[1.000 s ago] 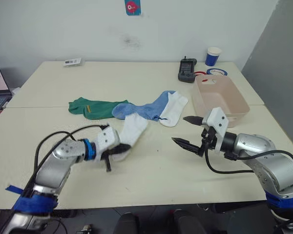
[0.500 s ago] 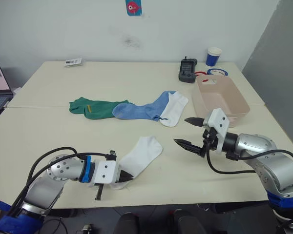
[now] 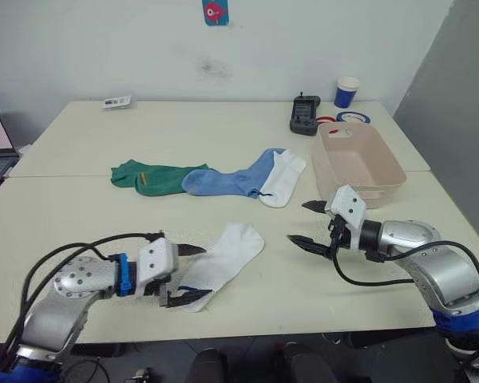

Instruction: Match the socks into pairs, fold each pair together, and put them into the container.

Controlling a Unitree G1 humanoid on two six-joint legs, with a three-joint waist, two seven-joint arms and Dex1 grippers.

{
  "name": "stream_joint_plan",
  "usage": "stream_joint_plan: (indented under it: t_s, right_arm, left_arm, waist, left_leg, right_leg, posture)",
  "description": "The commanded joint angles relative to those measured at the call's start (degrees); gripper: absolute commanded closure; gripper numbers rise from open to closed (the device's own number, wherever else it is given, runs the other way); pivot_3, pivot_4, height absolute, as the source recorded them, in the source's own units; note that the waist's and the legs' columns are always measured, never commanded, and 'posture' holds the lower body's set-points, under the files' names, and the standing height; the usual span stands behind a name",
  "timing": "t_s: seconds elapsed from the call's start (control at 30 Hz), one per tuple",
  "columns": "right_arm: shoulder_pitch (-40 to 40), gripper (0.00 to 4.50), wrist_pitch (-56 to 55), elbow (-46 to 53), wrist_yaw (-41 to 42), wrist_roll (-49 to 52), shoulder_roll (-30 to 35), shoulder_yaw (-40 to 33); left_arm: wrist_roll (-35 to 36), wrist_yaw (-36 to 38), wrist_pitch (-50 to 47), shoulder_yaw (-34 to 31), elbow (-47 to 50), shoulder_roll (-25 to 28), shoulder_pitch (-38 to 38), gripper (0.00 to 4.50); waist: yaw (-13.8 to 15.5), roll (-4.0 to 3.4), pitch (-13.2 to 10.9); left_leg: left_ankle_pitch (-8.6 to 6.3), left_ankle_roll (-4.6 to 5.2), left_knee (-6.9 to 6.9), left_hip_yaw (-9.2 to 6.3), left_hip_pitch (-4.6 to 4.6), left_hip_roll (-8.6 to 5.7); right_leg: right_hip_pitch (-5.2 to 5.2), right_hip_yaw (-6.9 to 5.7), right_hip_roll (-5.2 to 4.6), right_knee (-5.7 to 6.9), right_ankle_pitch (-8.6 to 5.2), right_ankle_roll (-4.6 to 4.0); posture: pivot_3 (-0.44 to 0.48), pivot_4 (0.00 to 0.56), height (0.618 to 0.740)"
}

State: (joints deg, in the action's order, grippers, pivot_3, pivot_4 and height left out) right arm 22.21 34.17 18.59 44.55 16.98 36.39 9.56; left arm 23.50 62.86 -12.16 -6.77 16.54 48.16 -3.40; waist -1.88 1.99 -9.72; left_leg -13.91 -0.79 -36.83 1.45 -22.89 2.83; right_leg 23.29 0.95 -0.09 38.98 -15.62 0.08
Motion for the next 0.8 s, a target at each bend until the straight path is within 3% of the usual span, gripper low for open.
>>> stream_joint_plan:
  t_s: [0.03,0.3,0.5,0.7,0.8]
  right_arm:
    - [4.67,0.00,-0.55,-4.18,-0.35,-1.70,-2.43,1.97]
    - [16.54,0.00,-4.52,-19.57,5.89,-6.86,-9.96,11.78]
    - [24.74,0.00,-13.16,-37.88,10.01,-12.58,-16.34,16.79]
    - [31.38,0.00,-21.55,-53.69,13.47,-17.29,-20.78,17.88]
    - [33.27,0.95,-25.54,-59.30,14.44,-19.76,-21.91,18.04]
  left_arm:
    - [5.69,-3.18,-5.80,-7.00,2.15,-0.50,-2.60,0.02]
    - [10.05,-9.07,-16.15,-12.26,3.20,-3.20,-10.15,0.02]
    - [6.91,-9.07,-14.93,-8.86,4.63,-4.15,-15.67,0.02]
    - [0.70,-12.39,-11.75,-4.17,2.64,-5.76,-15.67,0.02]
    - [-0.52,-13.31,-11.14,-2.64,2.69,-6.85,-15.59,0.95]
  waist:
    - [-0.07,0.00,0.00]
    - [0.04,-0.03,-0.02]
    - [0.09,-0.04,-0.02]
    - [0.25,-0.12,-0.04]
    - [0.40,-0.16,-0.04]
  left_leg:
    - [0.00,0.00,0.00,0.00,0.00,0.01]
    - [0.00,0.00,0.00,-0.04,0.01,0.00]
    - [0.00,0.00,0.00,-0.07,0.03,0.00]
    - [0.00,0.00,0.01,-0.03,0.05,-0.04]
    - [0.00,0.00,0.01,-0.02,0.05,-0.07]
  right_leg:
    - [0.00,0.00,0.00,0.00,0.00,0.00]
    - [0.01,0.01,0.00,0.01,0.01,-0.02]
    - [0.01,0.02,-0.03,0.01,0.06,-0.11]
    - [0.00,0.02,-0.06,0.02,0.17,-0.34]
    - [-0.02,0.01,-0.11,0.02,0.17,-0.34]
  posture:
    - [0.000,0.150,0.740]
    - [0.000,0.150,0.740]
    - [0.000,0.150,0.740]
    - [0.000,0.150,0.740]
    - [0.000,0.150,0.740]
